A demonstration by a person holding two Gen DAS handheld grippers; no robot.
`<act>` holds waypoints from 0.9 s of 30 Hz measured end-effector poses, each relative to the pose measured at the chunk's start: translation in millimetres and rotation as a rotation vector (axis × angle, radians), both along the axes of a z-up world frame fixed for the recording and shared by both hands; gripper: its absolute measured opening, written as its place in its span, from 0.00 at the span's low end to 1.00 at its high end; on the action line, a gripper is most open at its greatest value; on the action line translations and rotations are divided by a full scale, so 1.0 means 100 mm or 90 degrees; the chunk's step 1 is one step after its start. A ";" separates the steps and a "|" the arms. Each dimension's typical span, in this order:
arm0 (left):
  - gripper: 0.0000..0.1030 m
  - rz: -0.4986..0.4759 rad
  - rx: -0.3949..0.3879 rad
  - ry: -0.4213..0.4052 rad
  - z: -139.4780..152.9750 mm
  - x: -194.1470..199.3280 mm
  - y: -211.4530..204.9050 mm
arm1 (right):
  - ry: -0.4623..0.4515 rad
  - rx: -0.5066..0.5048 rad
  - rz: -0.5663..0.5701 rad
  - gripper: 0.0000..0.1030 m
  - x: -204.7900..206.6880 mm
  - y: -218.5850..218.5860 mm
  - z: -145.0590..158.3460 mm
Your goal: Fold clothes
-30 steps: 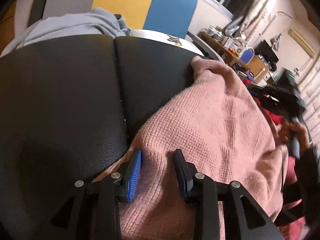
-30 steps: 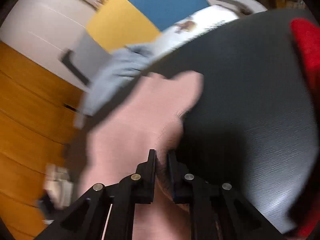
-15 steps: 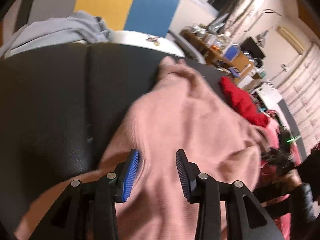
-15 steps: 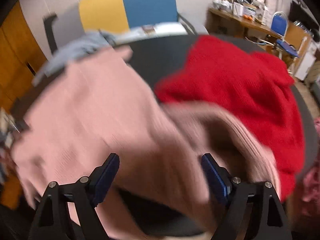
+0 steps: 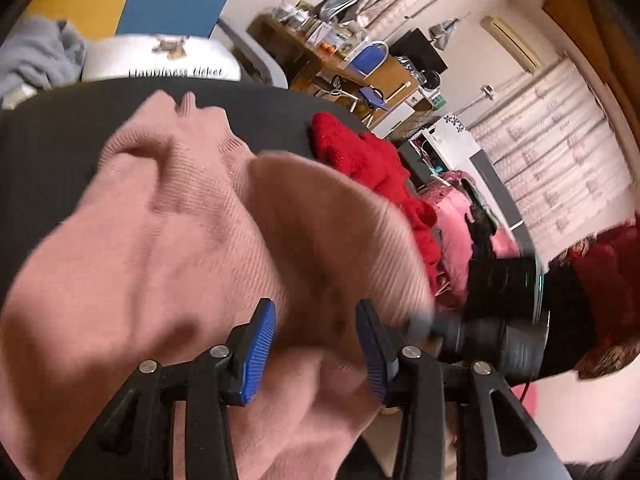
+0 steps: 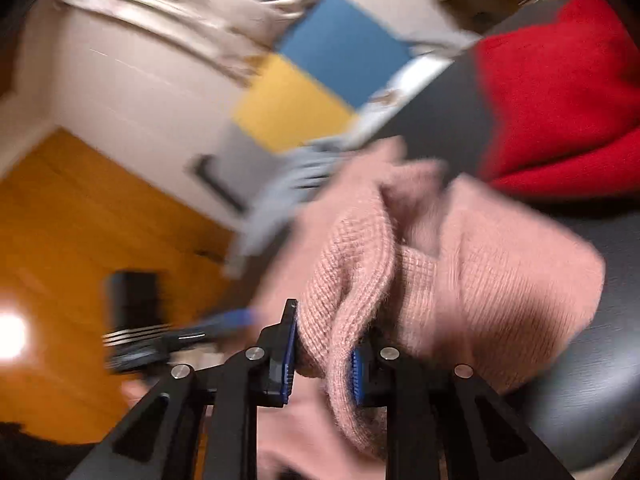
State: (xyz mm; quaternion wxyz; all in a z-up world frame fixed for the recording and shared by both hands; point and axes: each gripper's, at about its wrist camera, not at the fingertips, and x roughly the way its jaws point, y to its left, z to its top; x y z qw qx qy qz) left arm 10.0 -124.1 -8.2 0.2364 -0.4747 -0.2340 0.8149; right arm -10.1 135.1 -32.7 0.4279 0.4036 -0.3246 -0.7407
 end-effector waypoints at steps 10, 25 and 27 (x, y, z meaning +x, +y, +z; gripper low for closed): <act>0.56 -0.054 -0.039 -0.060 -0.09 -0.35 0.14 | 0.011 -0.051 0.123 0.22 0.12 -0.94 -0.14; 0.09 0.091 0.073 0.075 0.71 0.09 -1.06 | 0.114 0.028 0.097 0.41 0.09 -0.53 0.69; 0.09 0.154 0.054 0.109 0.96 0.29 -1.52 | 0.165 0.033 -0.012 0.85 -0.01 -0.14 0.98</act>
